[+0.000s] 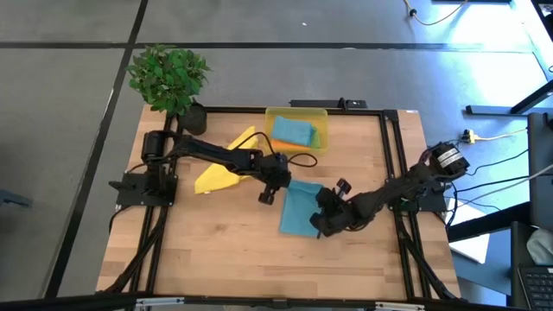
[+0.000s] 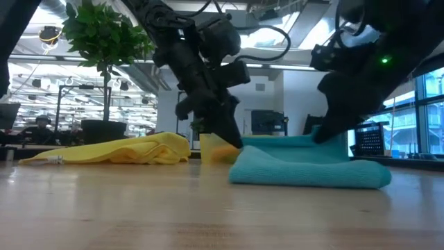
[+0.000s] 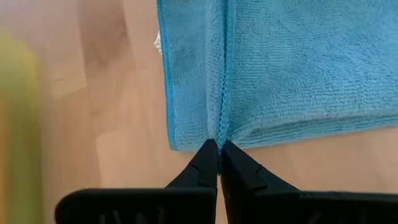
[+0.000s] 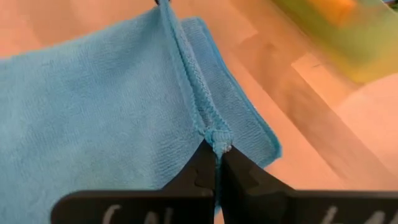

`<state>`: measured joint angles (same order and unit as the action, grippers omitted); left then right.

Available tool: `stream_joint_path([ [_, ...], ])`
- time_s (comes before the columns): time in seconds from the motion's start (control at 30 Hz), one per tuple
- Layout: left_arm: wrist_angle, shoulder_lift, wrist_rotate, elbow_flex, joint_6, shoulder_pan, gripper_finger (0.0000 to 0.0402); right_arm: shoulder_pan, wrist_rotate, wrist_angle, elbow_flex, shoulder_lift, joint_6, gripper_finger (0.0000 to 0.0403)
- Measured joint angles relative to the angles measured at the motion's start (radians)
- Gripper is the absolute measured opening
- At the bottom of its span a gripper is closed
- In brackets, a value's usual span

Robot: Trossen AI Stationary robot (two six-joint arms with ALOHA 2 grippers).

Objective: Fold microfiber towels
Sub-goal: Fold the blue microfiber cloth

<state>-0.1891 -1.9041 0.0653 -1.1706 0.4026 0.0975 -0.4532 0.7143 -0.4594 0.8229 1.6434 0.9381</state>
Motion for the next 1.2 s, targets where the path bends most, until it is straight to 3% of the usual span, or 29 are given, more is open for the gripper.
stream_joint_path([
  [0.23,-0.005,-0.007,-0.019,-0.001,-0.024,0.013,0.0000,0.054,0.000,0.017,-0.013,0.000,-0.001,0.0015],
  [0.47,-0.012,-0.007,-0.040,-0.001,-0.033,0.014,0.0019,0.064,0.027,0.016,-0.014,0.000,-0.024,0.0068],
  [0.57,-0.017,-0.003,-0.110,-0.001,-0.033,0.014,0.0046,0.064,0.053,0.005,-0.010,-0.003,-0.028,0.0094],
  [0.67,-0.023,0.018,-0.241,0.000,-0.033,0.011,0.0073,0.064,0.071,-0.076,0.020,-0.007,-0.019,0.0113],
  [0.83,-0.083,0.082,-0.373,-0.001,-0.030,-0.002,0.0104,0.050,0.116,-0.214,0.078,-0.039,0.020,0.0126],
  [0.93,-0.122,0.132,-0.324,-0.001,-0.082,-0.015,0.0112,0.015,0.148,-0.230,0.089,-0.075,-0.002,0.0127],
  [1.03,-0.117,0.160,-0.117,0.000,-0.128,-0.041,0.0113,-0.038,0.183,-0.222,0.089,-0.102,-0.034,0.0127],
  [1.1,-0.040,0.160,-0.029,0.037,-0.132,-0.076,0.0113,-0.079,0.220,-0.210,0.089,-0.106,-0.044,0.0127],
  [1.2,0.205,0.142,-0.018,0.136,-0.125,-0.129,0.0108,-0.134,0.279,-0.132,0.075,-0.095,-0.046,0.0124],
])
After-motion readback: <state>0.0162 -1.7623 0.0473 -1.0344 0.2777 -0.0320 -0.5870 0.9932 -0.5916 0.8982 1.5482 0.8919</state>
